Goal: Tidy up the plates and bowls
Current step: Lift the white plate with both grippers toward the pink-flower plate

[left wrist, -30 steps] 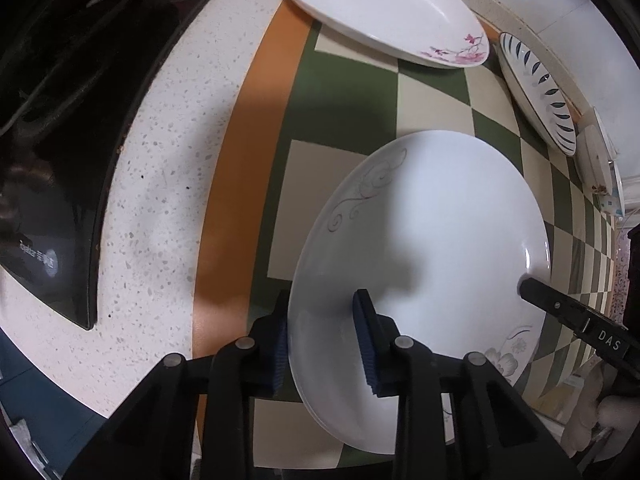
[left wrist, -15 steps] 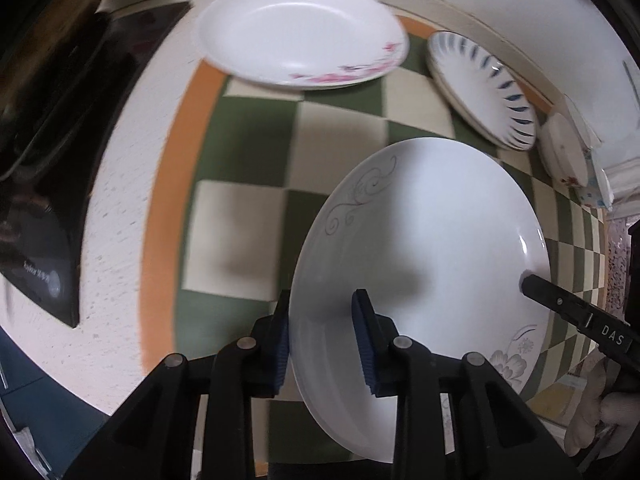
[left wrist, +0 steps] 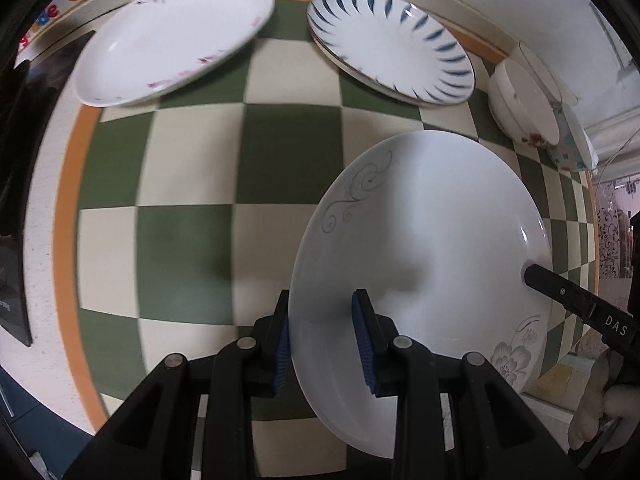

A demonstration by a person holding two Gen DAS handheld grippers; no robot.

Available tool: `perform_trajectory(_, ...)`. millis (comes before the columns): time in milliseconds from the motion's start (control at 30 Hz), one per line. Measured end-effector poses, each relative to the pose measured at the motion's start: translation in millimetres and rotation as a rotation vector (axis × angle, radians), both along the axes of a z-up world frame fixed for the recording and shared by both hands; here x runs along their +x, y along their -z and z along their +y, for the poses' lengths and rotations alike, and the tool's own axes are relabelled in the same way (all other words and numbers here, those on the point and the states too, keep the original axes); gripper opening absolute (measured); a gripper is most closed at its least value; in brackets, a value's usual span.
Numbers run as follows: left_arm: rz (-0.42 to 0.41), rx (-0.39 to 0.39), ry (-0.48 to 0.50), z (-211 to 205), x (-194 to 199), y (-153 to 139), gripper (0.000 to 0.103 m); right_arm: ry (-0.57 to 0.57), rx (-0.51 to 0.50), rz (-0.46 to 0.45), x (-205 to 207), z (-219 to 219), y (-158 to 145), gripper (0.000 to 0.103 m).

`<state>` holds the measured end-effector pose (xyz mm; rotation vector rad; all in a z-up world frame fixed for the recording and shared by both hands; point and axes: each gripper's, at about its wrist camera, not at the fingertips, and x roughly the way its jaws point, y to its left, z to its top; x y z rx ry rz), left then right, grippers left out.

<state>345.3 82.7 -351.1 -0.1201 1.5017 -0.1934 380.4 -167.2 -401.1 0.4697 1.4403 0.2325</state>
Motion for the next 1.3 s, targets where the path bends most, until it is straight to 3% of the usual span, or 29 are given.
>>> perform_trajectory(533, 0.042, 0.027, -0.048, -15, 1, 20, 0.027, -0.014, 0.013, 0.05, 1, -18, 30, 0.012)
perform_trajectory(700, 0.046, 0.063, -0.052, -16, -3, 15, 0.027, -0.032, 0.041, 0.11, 8, -14, 37, 0.013)
perform_trajectory(767, 0.02, 0.053, -0.096, -4, -6, -4, 0.027, -0.027, 0.032, 0.135, 11, -20, 30, 0.013)
perform_trajectory(900, -0.088, 0.052, -0.244, 41, -1, -55, 0.031, -0.034, 0.01, 0.088, 22, -29, -16, 0.018)
perform_trajectory(1000, -0.151, 0.067, -0.38, 91, 20, -76, 0.037, -0.079, 0.052, 0.02, 45, -10, -55, 0.036)
perform_trajectory(1067, -0.148, 0.063, -0.441, 119, 40, -74, 0.037, -0.121, 0.105, -0.025, 71, 18, -73, 0.046)
perform_trajectory(1167, -0.13, 0.037, -0.522, 157, 70, -60, 0.037, -0.174, 0.153, -0.076, 119, 69, -80, 0.046)
perform_trajectory(1300, -0.114, 0.03, -0.559, 194, 97, -36, 0.037, -0.22, 0.136, -0.109, 181, 138, -67, 0.046)
